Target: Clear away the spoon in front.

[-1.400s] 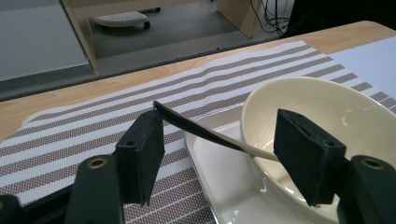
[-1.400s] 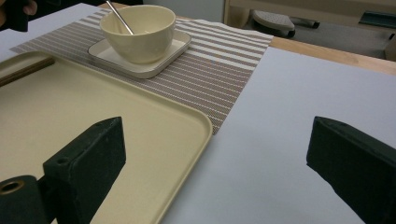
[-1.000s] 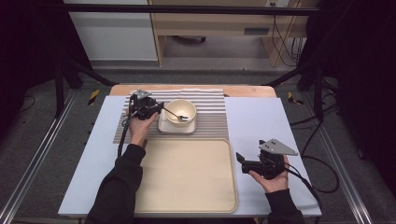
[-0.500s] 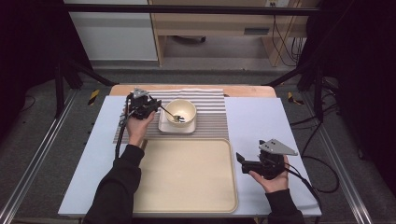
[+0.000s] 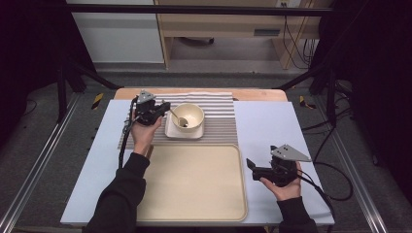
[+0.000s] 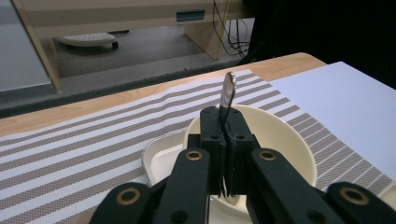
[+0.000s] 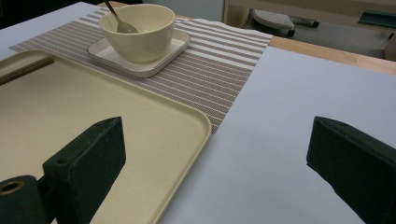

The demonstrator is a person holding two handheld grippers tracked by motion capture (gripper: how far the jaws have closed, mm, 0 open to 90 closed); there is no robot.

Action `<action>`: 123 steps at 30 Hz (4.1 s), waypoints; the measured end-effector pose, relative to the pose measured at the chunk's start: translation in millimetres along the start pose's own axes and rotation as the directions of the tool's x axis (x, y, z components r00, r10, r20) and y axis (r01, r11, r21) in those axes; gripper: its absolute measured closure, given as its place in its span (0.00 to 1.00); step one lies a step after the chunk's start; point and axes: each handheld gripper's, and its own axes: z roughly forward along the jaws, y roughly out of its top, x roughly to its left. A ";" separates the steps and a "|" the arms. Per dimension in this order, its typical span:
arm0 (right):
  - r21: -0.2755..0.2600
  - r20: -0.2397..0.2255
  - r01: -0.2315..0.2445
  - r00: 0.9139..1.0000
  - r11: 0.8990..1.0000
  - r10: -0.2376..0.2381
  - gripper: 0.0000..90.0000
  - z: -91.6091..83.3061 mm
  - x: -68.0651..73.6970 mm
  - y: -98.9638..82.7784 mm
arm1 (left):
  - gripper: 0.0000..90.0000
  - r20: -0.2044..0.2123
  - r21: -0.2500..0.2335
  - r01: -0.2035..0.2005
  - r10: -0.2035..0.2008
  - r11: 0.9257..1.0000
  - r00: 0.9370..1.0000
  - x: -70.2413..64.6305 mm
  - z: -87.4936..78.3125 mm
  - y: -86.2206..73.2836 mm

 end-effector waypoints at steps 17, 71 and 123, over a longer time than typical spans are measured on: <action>0.001 -0.003 0.000 1.000 1.000 0.000 0.05 -0.4 -0.3 0.3 | 0.99 -0.022 -0.082 -0.003 0.001 0.997 1.000 -3.6 -20.5 13.6; -0.001 0.000 0.007 1.000 1.000 -0.007 0.05 -1.3 1.6 0.9 | 0.99 0.159 -0.099 -0.093 0.108 0.991 0.981 -63.4 -139.3 -31.3; -0.006 -0.010 0.002 1.000 1.000 -0.002 0.05 -3.2 3.4 0.9 | 0.90 0.200 0.046 -0.057 0.047 0.997 0.979 -85.3 -117.6 -95.2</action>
